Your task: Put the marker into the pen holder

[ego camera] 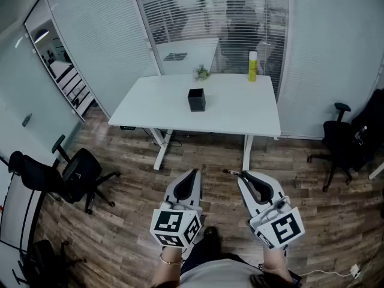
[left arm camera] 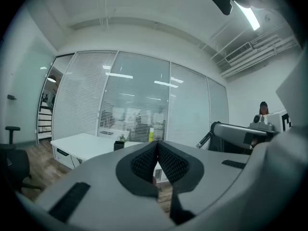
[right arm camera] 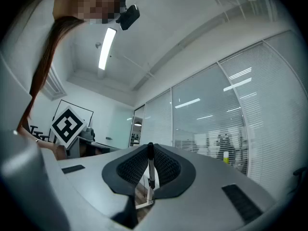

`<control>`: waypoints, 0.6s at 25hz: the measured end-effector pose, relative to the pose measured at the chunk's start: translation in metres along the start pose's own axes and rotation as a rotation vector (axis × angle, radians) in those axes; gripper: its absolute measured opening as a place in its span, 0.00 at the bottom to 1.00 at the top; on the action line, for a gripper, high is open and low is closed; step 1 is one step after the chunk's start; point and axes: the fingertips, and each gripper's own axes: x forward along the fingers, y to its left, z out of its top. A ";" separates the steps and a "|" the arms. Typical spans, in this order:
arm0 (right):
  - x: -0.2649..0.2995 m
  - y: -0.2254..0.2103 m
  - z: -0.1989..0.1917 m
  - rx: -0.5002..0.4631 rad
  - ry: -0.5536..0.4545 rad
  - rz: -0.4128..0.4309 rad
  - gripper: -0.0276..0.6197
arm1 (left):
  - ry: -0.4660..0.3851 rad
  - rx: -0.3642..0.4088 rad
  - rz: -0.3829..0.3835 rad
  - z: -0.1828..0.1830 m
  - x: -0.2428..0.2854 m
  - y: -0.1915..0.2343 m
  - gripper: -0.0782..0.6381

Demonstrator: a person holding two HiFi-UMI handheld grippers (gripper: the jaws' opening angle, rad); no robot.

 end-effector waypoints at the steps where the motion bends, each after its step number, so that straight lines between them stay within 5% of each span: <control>1: 0.003 0.000 -0.003 0.001 0.007 0.004 0.14 | 0.005 -0.001 -0.001 -0.002 0.002 0.002 0.14; 15: 0.082 -0.016 -0.026 0.007 0.033 -0.001 0.14 | 0.009 0.010 -0.064 -0.007 0.038 0.048 0.14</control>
